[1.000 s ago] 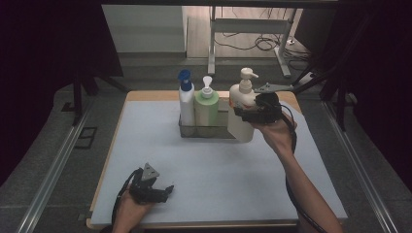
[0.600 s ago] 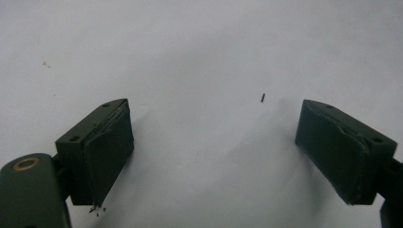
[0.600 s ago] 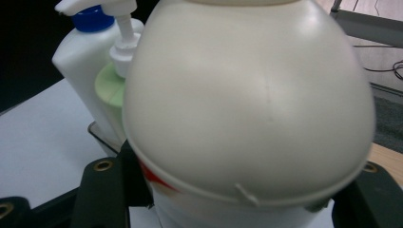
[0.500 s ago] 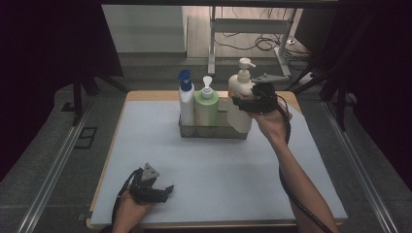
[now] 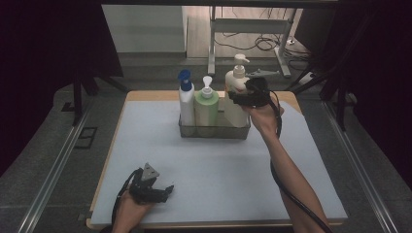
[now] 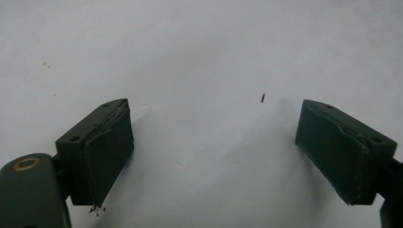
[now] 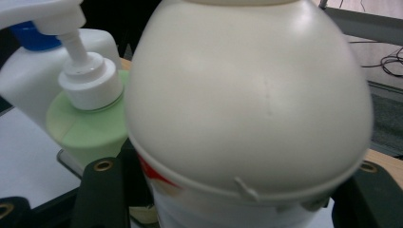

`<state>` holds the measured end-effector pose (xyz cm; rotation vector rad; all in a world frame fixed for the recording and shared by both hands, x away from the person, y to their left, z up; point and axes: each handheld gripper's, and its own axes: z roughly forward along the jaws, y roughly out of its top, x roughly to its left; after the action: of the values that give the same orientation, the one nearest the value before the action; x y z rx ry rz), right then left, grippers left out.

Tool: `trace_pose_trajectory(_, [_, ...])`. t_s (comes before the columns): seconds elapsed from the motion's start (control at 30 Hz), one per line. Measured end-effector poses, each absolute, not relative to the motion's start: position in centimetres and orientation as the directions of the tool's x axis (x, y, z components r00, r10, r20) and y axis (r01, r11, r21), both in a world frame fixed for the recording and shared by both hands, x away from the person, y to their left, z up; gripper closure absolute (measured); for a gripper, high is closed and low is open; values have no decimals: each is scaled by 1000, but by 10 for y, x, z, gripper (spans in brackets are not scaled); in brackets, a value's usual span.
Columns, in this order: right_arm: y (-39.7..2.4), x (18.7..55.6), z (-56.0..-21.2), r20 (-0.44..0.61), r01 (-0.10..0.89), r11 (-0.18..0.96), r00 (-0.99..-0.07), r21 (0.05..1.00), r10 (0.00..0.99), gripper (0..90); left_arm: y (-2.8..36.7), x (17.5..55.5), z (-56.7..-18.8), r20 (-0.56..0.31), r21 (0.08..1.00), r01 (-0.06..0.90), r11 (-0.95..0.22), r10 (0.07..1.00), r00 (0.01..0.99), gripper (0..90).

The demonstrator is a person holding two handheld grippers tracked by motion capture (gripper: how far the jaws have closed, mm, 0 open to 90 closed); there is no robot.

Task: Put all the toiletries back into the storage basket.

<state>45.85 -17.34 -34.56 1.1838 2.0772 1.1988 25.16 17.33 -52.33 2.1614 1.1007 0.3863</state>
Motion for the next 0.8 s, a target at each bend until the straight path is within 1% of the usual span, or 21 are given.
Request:
trace_pose_trajectory(0.4, [-174,475,-365,20,457,242,-498,856,867,375,173,252,-523,-39,683,600,-417,799,600,124])
trace_pose_trajectory(0.8, [-176,480,-387,21,478,242,-482,845,876,374,173,252,-523,-38,682,600,-418,799,600,124])
